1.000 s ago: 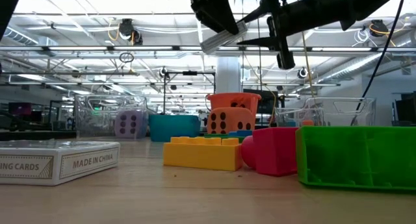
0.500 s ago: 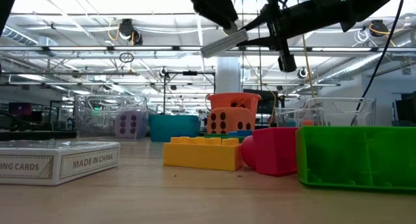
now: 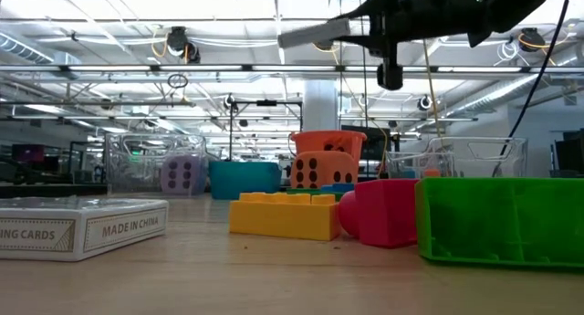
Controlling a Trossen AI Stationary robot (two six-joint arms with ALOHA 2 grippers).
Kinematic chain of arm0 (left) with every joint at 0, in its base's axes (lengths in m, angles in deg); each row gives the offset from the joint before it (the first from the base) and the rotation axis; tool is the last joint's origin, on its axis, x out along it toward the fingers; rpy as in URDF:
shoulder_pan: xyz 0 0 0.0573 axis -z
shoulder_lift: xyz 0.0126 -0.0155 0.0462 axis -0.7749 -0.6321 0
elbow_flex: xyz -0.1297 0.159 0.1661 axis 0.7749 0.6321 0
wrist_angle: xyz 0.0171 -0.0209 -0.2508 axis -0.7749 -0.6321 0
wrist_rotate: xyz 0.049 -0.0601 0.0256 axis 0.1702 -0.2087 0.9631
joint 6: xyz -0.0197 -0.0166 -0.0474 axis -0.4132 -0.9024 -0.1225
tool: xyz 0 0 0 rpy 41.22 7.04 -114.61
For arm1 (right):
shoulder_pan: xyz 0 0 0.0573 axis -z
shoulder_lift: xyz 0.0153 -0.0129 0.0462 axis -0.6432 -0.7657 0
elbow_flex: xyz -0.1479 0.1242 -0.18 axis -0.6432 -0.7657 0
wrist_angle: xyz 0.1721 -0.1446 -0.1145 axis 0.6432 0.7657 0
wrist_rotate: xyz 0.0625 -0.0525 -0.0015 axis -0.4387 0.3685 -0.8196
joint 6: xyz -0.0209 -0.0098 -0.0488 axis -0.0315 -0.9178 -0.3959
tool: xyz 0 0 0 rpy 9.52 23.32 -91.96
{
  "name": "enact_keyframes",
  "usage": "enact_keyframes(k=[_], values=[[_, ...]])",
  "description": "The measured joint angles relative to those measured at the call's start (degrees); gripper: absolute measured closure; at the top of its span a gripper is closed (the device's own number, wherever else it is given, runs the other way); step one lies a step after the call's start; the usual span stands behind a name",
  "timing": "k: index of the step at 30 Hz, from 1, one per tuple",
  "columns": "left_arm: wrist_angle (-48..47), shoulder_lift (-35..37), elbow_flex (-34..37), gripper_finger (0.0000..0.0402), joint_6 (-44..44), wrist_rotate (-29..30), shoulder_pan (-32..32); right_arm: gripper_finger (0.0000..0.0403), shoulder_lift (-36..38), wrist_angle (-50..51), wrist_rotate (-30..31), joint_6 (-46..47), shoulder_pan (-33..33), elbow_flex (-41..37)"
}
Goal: Pick & Place Toys
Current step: Put the blue deck of cards into the blue bin
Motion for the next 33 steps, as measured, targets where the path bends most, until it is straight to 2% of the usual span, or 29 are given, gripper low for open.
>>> enact_keyframes(k=[5, 12, 23, 33], values=[[3.93, 2.03, -0.43, 0.0077, -5.12, -5.38, -0.81, 0.0335, 0.03, -5.15, -2.32, -5.26, 0.03, 0.00], [5.21, 1.94, -0.39, 0.0074, -10.58, -6.34, -1.65, 0.0334, 1.45, -17.16, -2.13, -12.39, 0.15, 0.00], [6.17, 1.51, -0.38, 0.0073, -20.96, -14.71, -5.07, 0.0333, 9.06, -16.14, -2.03, -20.60, 1.18, 0.04], [9.73, -0.57, -0.28, 0.0073, -25.71, -17.98, -5.58, 0.0333, 12.01, -14.60, 1.36, -25.27, 1.23, 0.04]])
